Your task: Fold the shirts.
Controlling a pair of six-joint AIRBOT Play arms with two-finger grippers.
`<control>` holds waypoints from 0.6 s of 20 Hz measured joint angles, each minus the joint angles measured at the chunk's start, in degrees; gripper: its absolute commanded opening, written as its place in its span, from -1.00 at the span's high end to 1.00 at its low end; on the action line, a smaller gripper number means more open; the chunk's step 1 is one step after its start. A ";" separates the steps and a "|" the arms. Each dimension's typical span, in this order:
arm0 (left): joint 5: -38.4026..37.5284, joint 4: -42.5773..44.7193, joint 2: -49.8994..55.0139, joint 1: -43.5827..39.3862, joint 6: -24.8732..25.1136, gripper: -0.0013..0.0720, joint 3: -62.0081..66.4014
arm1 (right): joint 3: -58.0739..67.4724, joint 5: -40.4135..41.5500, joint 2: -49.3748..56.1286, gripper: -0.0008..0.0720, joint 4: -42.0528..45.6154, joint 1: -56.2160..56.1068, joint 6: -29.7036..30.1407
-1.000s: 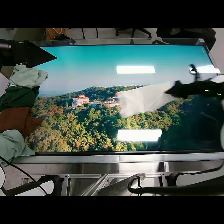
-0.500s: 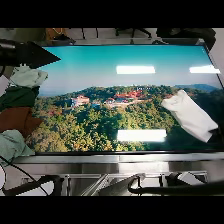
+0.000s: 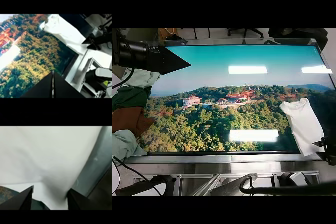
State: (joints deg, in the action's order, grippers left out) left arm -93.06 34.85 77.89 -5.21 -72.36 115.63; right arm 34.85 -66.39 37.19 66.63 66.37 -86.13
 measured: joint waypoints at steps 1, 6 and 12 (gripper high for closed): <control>0.04 0.02 0.00 0.26 0.09 0.94 0.00 | 2.58 0.20 0.04 -0.29 -0.04 0.04 0.33; 0.07 0.13 0.00 4.74 0.42 0.94 -0.02 | 21.44 0.61 3.39 0.71 -11.28 -2.36 1.40; 0.83 0.11 -2.43 11.26 1.03 0.94 -7.72 | 29.22 2.64 6.80 0.94 -21.09 -24.06 3.26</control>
State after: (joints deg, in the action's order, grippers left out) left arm -92.23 34.96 75.46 6.04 -71.33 107.92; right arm 64.07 -63.75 43.99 45.54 42.30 -82.87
